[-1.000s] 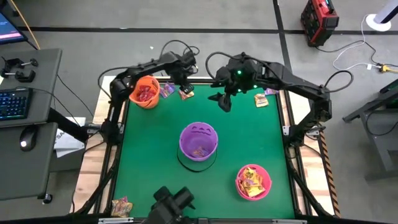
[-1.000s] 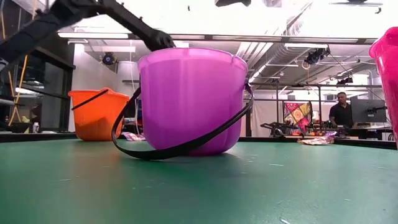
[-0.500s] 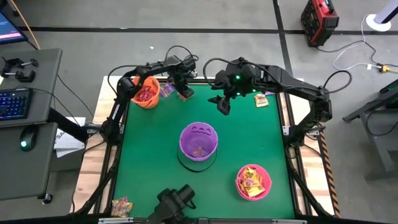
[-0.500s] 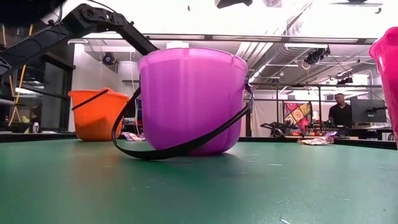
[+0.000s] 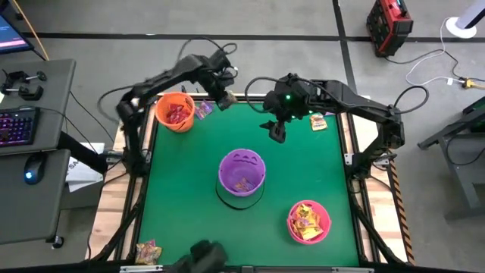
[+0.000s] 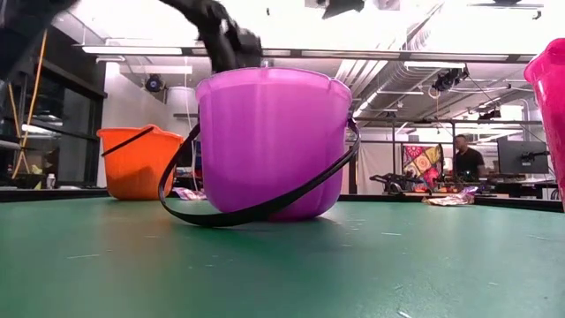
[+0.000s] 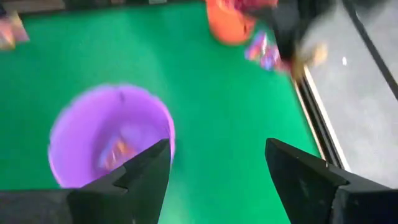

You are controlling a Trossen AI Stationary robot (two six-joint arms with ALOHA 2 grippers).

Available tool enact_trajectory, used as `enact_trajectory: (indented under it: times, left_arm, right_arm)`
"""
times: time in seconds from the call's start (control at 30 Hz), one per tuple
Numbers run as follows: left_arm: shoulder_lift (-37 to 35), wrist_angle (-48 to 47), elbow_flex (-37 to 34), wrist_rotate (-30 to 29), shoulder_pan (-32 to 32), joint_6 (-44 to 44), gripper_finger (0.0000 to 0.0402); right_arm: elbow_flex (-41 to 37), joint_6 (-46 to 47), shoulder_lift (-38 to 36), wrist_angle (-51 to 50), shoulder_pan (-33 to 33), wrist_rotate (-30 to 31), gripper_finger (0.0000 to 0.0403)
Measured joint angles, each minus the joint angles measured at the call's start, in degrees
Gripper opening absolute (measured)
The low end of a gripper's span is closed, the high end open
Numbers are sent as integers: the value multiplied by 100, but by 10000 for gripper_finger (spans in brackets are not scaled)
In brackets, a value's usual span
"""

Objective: Sort candy by brand, put in halloween buckets
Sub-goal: Put the gold candy into the violet bucket

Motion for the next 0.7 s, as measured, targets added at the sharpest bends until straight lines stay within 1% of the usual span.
enact_trajectory:
  times: [0.13,0.27,0.37,0.5,0.6,0.63,0.7]
  left_arm:
    - [-856,4,6,819,-553,377,1]
    - [-1389,58,-16,1503,-1300,594,0]
    - [-1634,524,-467,1562,-1866,443,0]
    - [-1791,1460,-1545,1505,-2427,-175,0]
    - [-1807,2330,-2349,1459,-2790,-550,0]
    - [-1780,2537,-2569,1419,-2876,-670,0]
    - [-1692,2868,-2876,1064,-3020,-905,0]
  right_arm:
    - [-1,-103,0,-747,-12,312,255]
    - [-2,-203,0,-1263,-46,752,255]
    - [-2,-257,0,-1590,-170,784,255]
    - [-2,-332,0,-1847,-343,780,255]
    - [-2,-436,-4,-1938,-442,746,255]
    - [-2,-476,-9,-1943,-477,741,255]
    - [-2,-580,-15,-1945,-560,716,255]
